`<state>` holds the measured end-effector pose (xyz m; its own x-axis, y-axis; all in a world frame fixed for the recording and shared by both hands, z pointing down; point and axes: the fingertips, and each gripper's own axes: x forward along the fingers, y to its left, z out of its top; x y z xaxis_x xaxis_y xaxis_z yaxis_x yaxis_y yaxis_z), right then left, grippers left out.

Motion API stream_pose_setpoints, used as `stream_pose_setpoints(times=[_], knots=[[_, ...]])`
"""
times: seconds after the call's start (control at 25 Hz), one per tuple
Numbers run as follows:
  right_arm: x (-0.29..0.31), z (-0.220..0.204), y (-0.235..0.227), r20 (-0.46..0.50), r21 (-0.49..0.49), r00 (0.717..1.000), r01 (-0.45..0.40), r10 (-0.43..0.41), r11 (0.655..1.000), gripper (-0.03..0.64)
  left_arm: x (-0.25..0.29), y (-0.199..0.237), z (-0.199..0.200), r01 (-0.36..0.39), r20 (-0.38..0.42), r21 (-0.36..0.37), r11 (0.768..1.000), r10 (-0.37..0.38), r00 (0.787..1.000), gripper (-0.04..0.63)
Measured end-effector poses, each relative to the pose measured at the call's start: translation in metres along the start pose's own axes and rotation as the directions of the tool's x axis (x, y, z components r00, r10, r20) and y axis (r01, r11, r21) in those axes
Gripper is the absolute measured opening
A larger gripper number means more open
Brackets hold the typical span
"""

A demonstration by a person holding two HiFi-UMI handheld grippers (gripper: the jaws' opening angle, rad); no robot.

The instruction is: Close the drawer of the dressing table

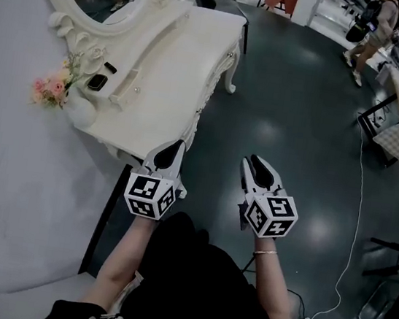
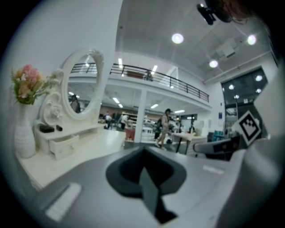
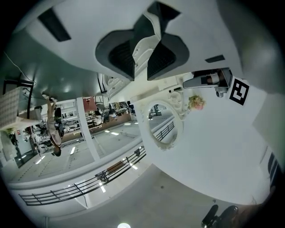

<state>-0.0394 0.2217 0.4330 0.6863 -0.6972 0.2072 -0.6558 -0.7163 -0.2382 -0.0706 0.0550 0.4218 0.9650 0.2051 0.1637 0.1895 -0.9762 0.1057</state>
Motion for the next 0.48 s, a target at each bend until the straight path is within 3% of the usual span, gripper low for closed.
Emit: stream_pose_setpoints(times=[0.48], knots=[[0.049, -0.001, -0.045, -0.047, 0.010, 0.998, 0.040, -0.040, 0.999, 0.094, 0.083, 0.019, -0.001, 0.048, -0.028, 0.001, 0.999, -0.048, 0.998, 0.006]])
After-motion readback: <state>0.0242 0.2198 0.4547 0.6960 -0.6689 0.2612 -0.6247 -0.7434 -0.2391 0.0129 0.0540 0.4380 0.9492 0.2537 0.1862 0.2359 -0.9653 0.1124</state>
